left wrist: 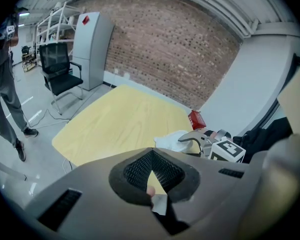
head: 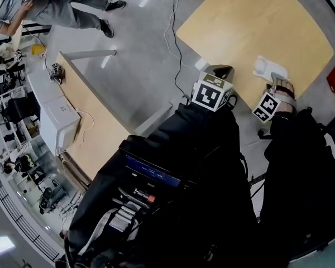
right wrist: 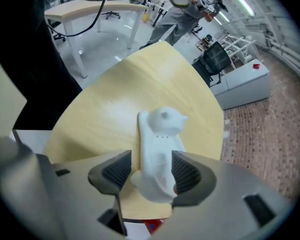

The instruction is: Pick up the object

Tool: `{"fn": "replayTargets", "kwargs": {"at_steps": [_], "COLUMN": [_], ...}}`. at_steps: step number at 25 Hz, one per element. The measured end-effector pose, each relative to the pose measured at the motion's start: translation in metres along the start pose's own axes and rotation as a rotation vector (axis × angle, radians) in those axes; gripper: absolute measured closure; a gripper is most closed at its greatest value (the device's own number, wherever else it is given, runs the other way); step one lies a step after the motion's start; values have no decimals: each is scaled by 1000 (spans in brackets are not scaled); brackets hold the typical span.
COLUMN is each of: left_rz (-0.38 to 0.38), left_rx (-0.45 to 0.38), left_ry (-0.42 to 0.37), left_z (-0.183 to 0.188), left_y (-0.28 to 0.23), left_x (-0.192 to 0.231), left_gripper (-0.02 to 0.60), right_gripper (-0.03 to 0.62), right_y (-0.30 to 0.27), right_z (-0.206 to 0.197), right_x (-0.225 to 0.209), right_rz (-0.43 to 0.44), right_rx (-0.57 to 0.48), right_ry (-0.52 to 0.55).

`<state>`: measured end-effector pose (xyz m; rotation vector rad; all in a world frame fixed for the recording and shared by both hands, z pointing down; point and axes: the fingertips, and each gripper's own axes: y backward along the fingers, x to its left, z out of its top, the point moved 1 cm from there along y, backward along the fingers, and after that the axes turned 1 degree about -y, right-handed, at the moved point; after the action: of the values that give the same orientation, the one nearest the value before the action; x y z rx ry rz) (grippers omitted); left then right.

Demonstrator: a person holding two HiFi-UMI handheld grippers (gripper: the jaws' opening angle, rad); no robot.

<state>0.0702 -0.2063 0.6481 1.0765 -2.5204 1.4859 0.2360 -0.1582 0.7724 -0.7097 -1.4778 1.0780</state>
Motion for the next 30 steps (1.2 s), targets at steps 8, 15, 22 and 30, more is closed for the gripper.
{"fn": "replayTargets", "kwargs": {"at_steps": [8,15,22,30], "left_rz": [8,21,11,16], "left_rx": [14,11,-8,-67], "left_ry": [12,30,32,24], "left_z": [-4,-6,-7,6], "left_y": [-4,1,4,22], "left_x": [7,16,12,7], "left_gripper": [581,581,581,581], "right_gripper": [379,448,473,474], "right_y": [-20,-11,6,72], "right_z": [-7,2,-1,11], "right_x": [-1,-13,-23,-62], "right_rz": [-102,-175,-202,-347], "right_rx": [135,108,48,-76], "right_ry": [138,135,79,-149]}}
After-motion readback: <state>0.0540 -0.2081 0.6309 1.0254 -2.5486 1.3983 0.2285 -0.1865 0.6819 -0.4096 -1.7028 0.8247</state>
